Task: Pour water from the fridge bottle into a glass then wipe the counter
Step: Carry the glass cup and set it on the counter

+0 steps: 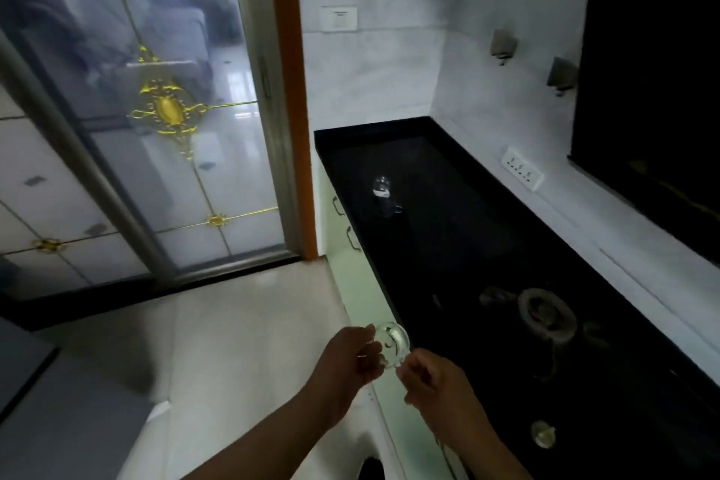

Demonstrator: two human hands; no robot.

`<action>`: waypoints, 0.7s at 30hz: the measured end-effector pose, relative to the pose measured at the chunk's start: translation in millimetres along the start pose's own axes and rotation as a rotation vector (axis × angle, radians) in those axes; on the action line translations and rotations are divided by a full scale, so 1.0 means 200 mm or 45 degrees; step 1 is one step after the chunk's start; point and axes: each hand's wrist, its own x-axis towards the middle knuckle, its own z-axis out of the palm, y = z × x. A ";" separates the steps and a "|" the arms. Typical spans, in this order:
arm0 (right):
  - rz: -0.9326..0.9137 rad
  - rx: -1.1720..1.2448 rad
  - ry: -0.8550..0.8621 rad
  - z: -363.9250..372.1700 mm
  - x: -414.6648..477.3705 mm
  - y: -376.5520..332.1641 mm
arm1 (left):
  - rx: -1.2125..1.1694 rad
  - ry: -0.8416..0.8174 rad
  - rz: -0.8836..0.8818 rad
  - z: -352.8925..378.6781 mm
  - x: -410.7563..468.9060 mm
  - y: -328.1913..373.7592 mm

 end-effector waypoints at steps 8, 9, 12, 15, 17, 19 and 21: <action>-0.042 -0.148 -0.129 0.00 0.74 -0.22 | 0.014 0.092 0.071 -0.03 0.56 0.41; -0.027 -0.139 -0.133 0.01 0.83 -0.23 | 0.027 0.097 0.072 -0.05 0.64 0.45; 0.039 -0.104 -0.113 0.06 1.07 -0.26 | 0.151 0.073 0.064 -0.09 0.86 0.58; 0.115 -0.040 -0.051 0.12 1.30 -0.26 | 0.340 -0.011 0.051 -0.14 1.11 0.72; 0.179 -0.032 0.017 0.14 1.42 -0.27 | 0.523 -0.085 0.061 -0.15 1.26 0.81; 0.250 -0.069 0.077 0.15 1.53 -0.28 | 0.709 -0.139 0.049 -0.13 1.41 0.90; 0.284 -0.090 0.131 0.16 1.60 -0.28 | 0.850 -0.195 0.053 -0.11 1.53 0.95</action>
